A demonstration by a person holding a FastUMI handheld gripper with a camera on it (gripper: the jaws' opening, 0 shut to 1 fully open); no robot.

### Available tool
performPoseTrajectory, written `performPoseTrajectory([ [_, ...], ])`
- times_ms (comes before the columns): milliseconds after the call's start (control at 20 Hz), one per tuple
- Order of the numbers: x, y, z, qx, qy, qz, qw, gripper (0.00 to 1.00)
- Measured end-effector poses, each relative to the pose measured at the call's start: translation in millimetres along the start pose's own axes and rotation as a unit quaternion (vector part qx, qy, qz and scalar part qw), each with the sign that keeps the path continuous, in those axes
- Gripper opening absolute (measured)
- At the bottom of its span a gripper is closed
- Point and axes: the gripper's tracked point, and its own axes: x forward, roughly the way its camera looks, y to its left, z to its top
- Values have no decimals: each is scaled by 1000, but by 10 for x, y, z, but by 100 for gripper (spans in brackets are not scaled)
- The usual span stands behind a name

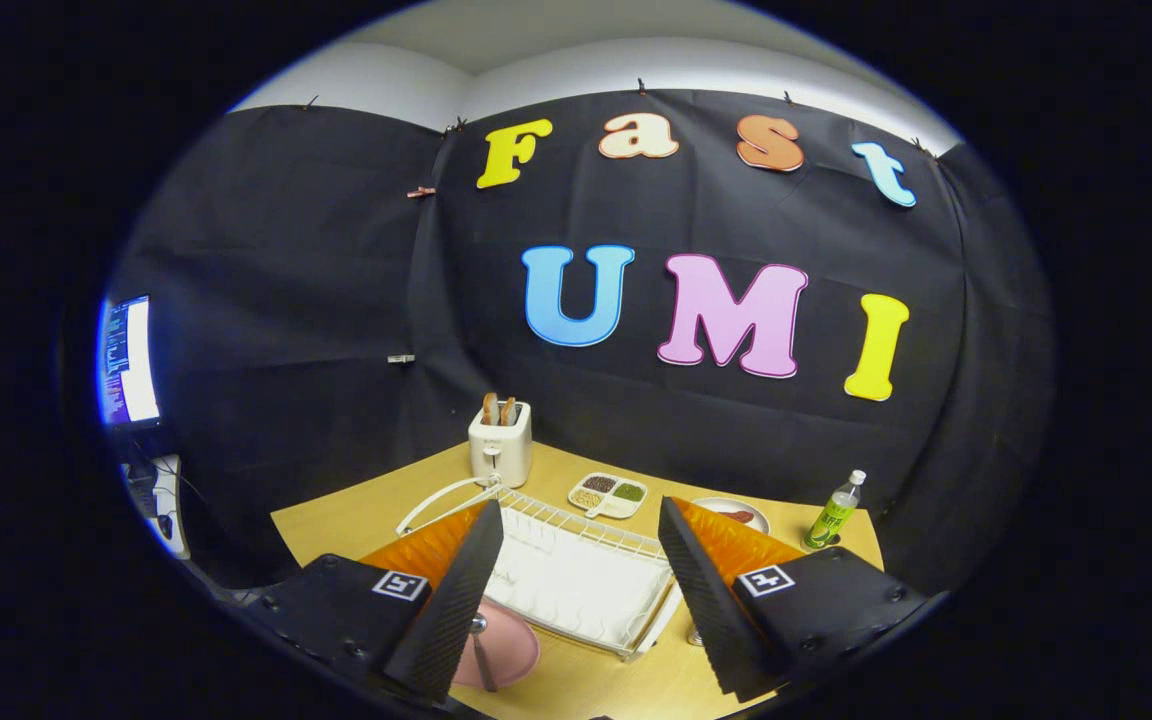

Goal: Take the plate from the dish rack, then take the spoon from the basket and place it into the plate.

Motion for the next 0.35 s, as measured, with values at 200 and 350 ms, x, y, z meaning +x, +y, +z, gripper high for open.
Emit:
performPoseTrajectory([
  [200,-75,-134,11,17,0,8,1000,97],
  [350,-120,-246,33,18,5,16,1000,97],
])
